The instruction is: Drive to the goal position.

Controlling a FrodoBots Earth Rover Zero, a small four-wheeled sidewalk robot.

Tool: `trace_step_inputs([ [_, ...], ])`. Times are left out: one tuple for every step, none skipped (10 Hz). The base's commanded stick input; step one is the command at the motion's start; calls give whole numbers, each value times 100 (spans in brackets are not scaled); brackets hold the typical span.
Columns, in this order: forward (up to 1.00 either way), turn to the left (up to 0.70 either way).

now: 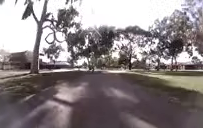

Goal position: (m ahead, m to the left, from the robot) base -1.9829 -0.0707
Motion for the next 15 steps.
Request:
trace_step_inputs([
  [100, 0],
  [100, 0],
  [100, 0],
  [100, 0],
  [100, 0],
  [100, 0],
  [100, 0],
  [100, 0],
  [100, 0],
  [100, 0],
  [100, 0],
  [100, 0],
  [100, 0],
  [100, 0],
  [100, 0],
])
